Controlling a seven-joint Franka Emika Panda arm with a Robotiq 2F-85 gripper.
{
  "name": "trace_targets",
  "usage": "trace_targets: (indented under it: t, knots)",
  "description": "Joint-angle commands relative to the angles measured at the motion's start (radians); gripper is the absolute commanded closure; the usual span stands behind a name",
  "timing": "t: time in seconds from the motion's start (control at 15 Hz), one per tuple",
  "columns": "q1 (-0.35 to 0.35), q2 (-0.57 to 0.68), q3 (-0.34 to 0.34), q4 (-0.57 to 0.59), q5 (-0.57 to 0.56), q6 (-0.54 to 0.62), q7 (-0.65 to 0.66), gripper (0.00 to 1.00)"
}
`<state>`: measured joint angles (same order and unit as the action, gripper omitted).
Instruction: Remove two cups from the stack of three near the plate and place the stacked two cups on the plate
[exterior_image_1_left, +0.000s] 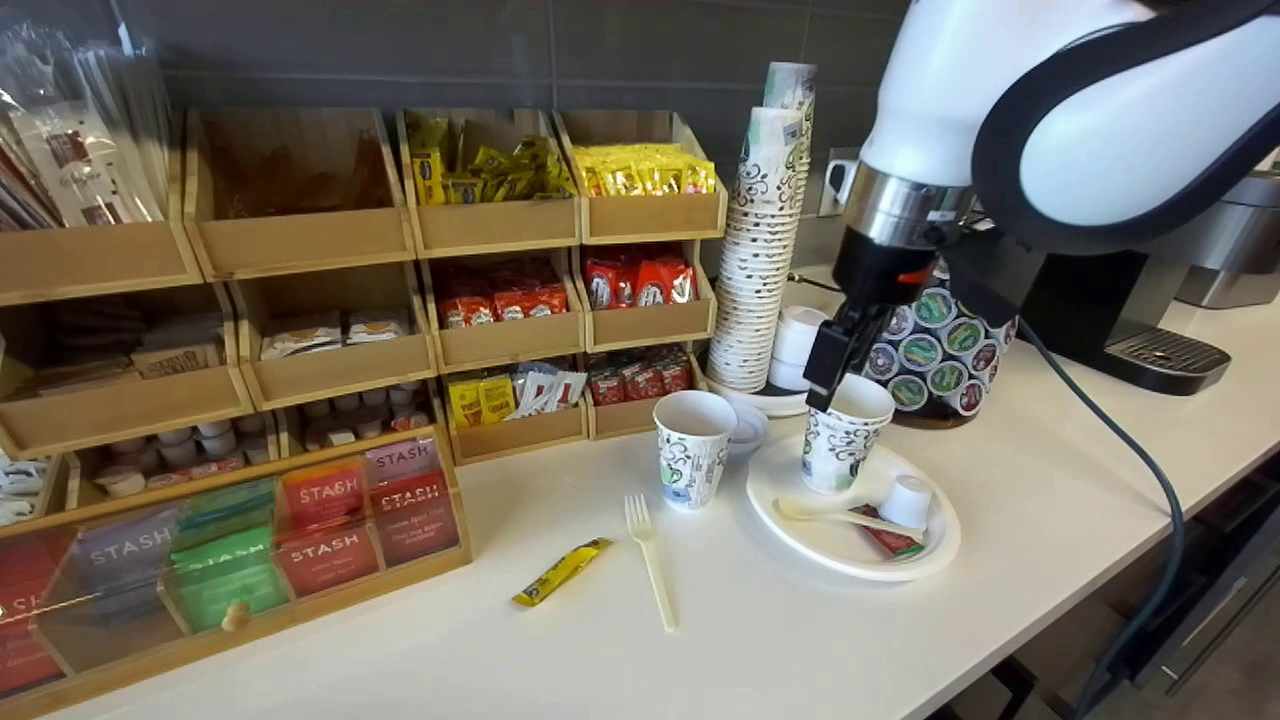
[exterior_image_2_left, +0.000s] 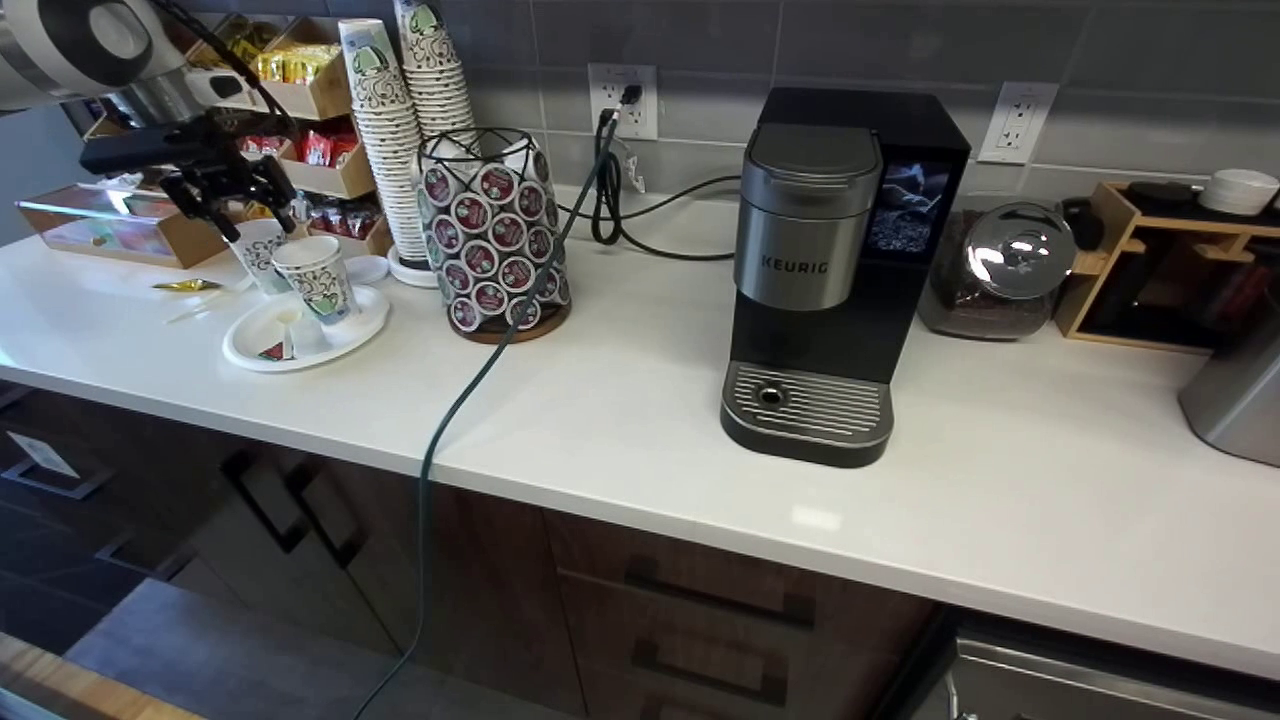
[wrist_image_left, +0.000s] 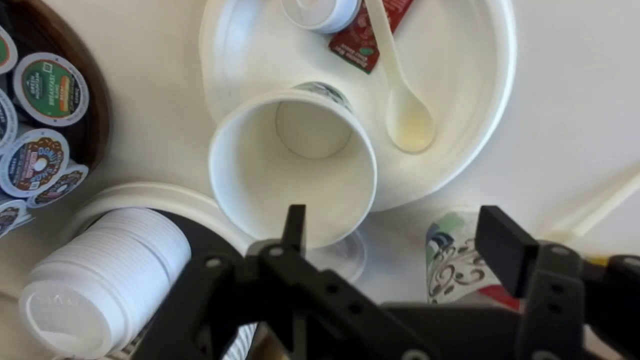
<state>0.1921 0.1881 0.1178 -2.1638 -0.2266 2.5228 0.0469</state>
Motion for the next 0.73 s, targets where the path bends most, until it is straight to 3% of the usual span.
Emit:
trace_targets:
  t: [0.0, 0.27, 0.53, 0.6, 0.67]
  knots:
    - [-0.044, -0.238, 0.038, -0.229, 0.166, 0.104, -0.14, 0.0]
    - [0.018, -0.44, 0.027, -0.446, 0.409, 0.266, -0.47, 0.0]
    - [0.185, -0.663, -0.077, -0.654, 0.636, 0.455, -0.725, 0.0]
    - [0.1, -0.518, -0.021, -0.528, 0.55, 0.403, -0.625, 0.0]
    - [0.161, -0.553, -0.083, -0.56, 0.5, 0.418, -0.595, 0.0]
